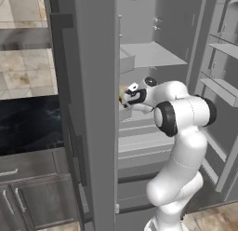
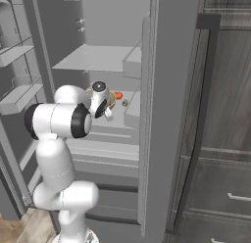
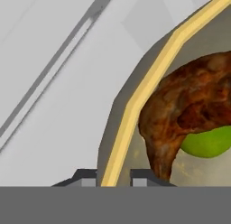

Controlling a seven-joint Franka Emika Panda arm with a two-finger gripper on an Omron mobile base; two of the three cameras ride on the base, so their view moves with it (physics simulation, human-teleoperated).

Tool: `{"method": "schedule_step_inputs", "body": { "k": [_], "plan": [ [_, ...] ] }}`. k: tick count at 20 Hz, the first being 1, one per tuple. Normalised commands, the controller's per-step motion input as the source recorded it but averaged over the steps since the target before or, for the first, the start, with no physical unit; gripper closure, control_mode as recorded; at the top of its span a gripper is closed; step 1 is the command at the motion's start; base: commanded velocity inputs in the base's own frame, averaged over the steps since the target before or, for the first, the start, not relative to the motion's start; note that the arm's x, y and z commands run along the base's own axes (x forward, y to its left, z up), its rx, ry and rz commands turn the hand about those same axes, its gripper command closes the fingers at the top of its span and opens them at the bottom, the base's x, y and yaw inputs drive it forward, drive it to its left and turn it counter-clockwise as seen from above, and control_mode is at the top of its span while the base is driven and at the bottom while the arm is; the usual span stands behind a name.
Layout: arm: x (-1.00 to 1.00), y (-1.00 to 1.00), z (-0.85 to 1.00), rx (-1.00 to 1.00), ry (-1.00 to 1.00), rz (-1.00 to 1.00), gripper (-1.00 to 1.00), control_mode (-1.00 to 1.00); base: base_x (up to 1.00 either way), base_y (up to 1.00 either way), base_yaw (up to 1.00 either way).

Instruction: Pick the chicken drumstick and lime from their plates and place them in the bowl. Then put the bowl in the fridge.

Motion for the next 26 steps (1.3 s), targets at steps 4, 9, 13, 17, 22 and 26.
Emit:
{"method": "schedule_step_inputs", "body": {
  "k": [4,9,13,17,22,26],
  "plan": [
    [0.29,0.29,0.0,0.0,0.0,0.0,1.0,-1.0,0.0,0.0,0.0],
    [0.27,0.19,-0.01,0.0,0.02,0.0,1.0,-1.0,0.0,0.0,0.0],
    [0.19,0.06,-0.04,0.0,0.03,0.0,1.0,-1.0,0.0,0.0,0.0],
    [0.0,0.0,-0.01,0.0,0.02,0.0,-1.0,-1.0,0.0,0.0,0.0],
    [-0.1,-0.01,0.07,0.0,0.0,0.0,-1.0,-1.0,0.0,0.0,0.0],
    [-0.26,0.0,0.17,0.0,0.0,0.05,-1.0,-1.0,0.0,0.0,0.0]
  ]
}}
